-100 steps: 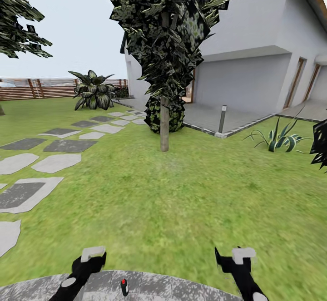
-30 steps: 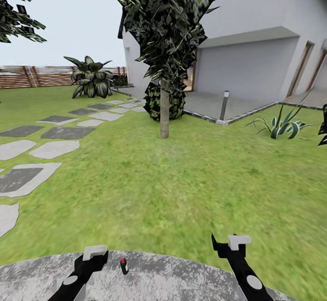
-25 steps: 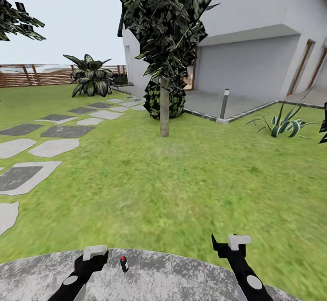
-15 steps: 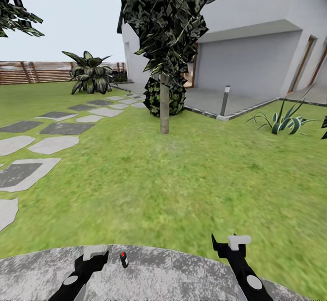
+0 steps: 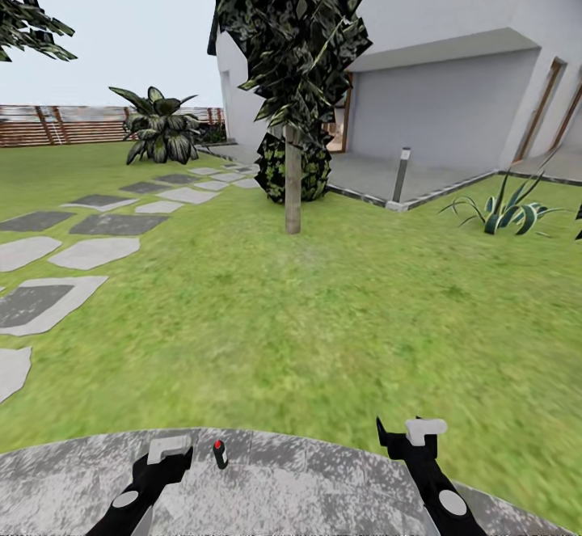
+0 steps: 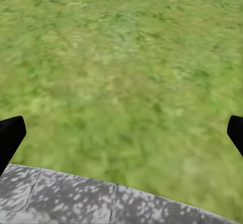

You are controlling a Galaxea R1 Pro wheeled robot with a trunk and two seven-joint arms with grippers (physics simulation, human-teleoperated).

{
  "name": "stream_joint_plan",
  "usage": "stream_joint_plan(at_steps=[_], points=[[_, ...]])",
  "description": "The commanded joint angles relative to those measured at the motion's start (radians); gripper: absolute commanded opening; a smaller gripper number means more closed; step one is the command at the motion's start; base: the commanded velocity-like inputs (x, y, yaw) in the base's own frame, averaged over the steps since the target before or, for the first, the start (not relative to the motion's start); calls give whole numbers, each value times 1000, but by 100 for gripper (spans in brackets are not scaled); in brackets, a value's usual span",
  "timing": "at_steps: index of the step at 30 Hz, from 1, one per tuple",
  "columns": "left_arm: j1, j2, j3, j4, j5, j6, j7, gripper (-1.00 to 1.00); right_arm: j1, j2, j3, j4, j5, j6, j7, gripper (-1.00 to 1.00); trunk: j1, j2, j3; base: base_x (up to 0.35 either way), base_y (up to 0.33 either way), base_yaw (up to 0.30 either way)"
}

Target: Pick up the pesticide atomizer in the garden and spray insectifuge to fully cover both potted plants in the garden.

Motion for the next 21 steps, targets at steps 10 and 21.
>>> stream_joint_plan(at_steps=[10,21], points=[[-1,0,3,1,0,-3,-1,100,-1,0,1,1,0,-3,0,100,38,-71,-32,0,0,0],[-1,0,3,1,0,-3,-1,100,-1,0,0,1,0,-3,0,100,80,-148,-73,0,0,0]])
